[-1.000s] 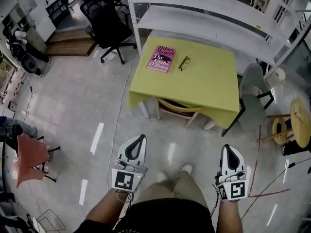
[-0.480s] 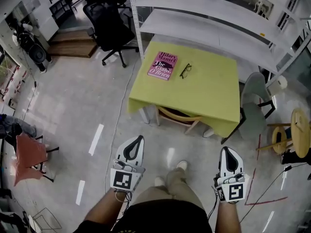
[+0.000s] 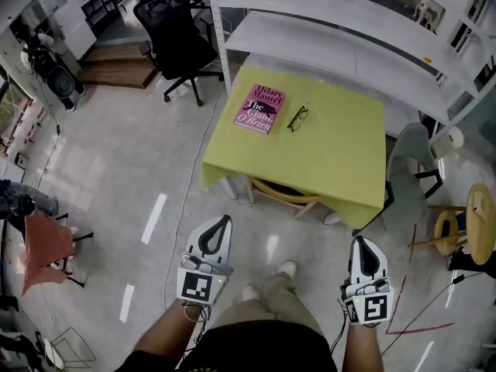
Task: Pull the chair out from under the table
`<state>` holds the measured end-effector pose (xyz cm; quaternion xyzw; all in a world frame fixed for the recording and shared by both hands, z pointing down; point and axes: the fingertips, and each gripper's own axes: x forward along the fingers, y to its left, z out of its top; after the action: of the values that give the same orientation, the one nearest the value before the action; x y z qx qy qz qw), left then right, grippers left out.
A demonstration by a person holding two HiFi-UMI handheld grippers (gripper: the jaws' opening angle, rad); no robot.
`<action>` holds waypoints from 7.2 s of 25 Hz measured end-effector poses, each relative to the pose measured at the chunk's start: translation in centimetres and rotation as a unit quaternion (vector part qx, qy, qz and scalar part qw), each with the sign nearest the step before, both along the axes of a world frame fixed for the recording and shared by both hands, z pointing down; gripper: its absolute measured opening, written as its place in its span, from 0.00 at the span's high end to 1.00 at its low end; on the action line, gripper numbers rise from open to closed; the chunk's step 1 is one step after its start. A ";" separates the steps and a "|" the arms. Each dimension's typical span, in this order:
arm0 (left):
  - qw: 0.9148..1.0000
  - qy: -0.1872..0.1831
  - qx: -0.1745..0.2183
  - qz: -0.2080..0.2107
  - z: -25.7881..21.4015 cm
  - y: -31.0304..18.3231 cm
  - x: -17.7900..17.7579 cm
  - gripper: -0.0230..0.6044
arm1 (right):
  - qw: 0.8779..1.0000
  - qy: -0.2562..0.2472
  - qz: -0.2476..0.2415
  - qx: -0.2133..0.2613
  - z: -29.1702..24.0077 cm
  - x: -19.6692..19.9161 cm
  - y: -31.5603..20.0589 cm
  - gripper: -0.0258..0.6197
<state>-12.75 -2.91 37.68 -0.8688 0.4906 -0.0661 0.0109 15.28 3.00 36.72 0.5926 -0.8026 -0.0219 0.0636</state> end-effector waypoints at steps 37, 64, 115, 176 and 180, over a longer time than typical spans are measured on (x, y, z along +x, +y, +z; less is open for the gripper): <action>0.998 -0.040 -0.036 -0.021 3.3 -9.9 6.5 0.95 | 0.996 0.003 -0.084 -0.031 3.5 4.1 -14.7 0.94; 0.961 -0.172 -0.125 0.176 16.0 -17.8 5.7 0.95 | 0.984 0.032 -0.049 -0.167 13.6 -2.6 -21.1 0.94; 0.849 -0.392 -0.161 0.316 41.7 -18.3 11.1 0.78 | 0.782 0.455 -0.221 -0.363 45.9 -7.6 -20.7 0.72; 0.690 -0.497 -0.227 0.475 45.1 -10.0 8.4 0.62 | 0.723 0.425 -0.281 -0.467 47.6 -6.9 -11.4 0.66; 0.687 -0.495 -0.234 0.478 45.0 -7.9 8.3 0.62 | 0.719 0.421 -0.291 -0.470 47.5 -7.0 -9.4 0.66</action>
<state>-4.50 -10.84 82.65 -0.8013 -0.0994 -0.5847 0.0784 8.26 -6.38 84.20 0.1537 -0.7328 0.0938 0.6562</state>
